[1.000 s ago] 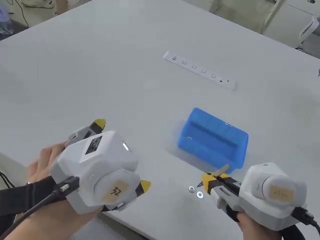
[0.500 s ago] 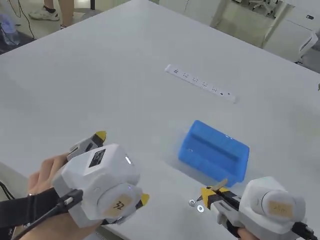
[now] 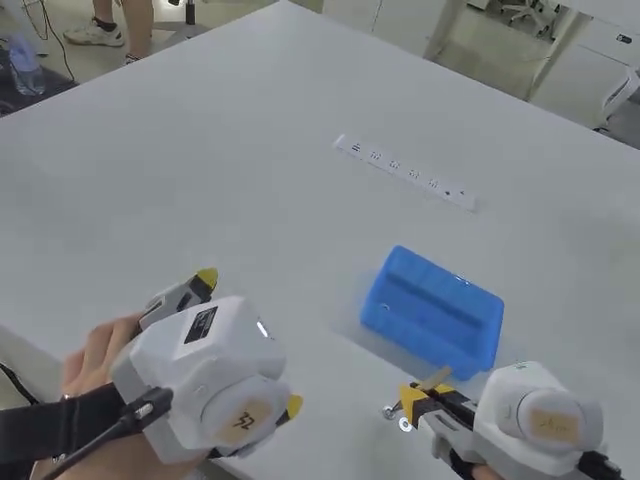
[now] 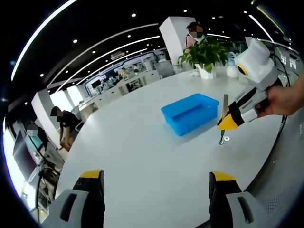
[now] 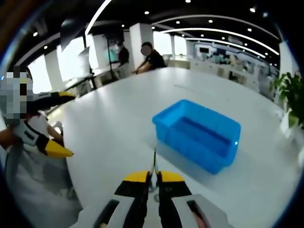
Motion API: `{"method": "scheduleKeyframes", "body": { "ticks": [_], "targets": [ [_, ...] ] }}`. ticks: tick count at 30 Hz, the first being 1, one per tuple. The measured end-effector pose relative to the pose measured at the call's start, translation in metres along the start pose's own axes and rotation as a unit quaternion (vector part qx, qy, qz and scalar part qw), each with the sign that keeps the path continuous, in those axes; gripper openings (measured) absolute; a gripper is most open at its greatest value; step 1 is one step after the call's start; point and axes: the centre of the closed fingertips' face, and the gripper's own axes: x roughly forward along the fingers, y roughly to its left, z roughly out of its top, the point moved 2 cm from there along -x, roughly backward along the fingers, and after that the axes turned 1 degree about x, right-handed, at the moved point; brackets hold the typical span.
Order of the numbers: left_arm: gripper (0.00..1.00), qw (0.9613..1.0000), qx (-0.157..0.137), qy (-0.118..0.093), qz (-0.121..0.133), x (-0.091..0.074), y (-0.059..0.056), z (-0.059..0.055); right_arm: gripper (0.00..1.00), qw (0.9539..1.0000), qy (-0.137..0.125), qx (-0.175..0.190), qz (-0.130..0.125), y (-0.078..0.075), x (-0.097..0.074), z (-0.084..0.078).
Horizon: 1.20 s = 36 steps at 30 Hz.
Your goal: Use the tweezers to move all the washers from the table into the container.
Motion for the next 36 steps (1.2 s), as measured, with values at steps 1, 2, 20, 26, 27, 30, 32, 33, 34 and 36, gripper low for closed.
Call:
{"method": "scheduleKeyframes", "body": {
  "ticks": [1,2,20,26,27,30,32,33,34,36],
  "targets": [
    [0.94,1.0,0.0,0.0,0.0,0.0,0.0,0.0,0.04,1.0,-0.001,-0.002,0.0,0.0,0.0,0.001],
    [0.94,1.0,0.0,0.0,0.0,0.0,0.0,0.0,0.04,1.0,-0.001,-0.003,0.0,0.001,0.0,0.001],
    [0.93,1.0,-0.003,-0.001,0.003,0.0,0.002,-0.001,0.03,0.9997,0.012,-0.018,0.007,0.004,-0.002,0.0],
    [0.93,1.0,-0.007,-0.002,0.003,0.0,0.002,0.0,0.03,0.9997,0.001,-0.017,0.014,0.008,-0.01,0.012],
    [0.93,1.0,-0.007,-0.002,0.003,-0.001,0.002,0.0,0.03,0.9997,-0.002,-0.019,0.015,0.007,-0.012,0.015],
    [0.93,0.9999,-0.013,-0.007,0.0,-0.001,0.002,0.001,0.03,0.9995,-0.01,-0.024,0.018,0.007,-0.018,0.024],
    [0.93,0.9998,-0.016,-0.009,0.0,-0.002,0.003,0.002,0.03,0.9995,-0.013,-0.024,0.019,0.006,-0.02,0.028],
    [0.93,0.9998,-0.017,-0.01,0.0,-0.002,0.003,0.002,0.03,0.9994,-0.017,-0.024,0.018,0.007,-0.023,0.033],
    [0.93,0.9997,-0.02,-0.012,-0.002,-0.002,0.002,0.003,0.03,0.9993,-0.02,-0.026,0.016,0.006,-0.024,0.035],
    [0.93,0.9996,-0.022,-0.015,-0.003,-0.002,0.002,0.004,0.03,0.9991,-0.029,-0.03,0.011,0.001,-0.027,0.043]
  ]
}}
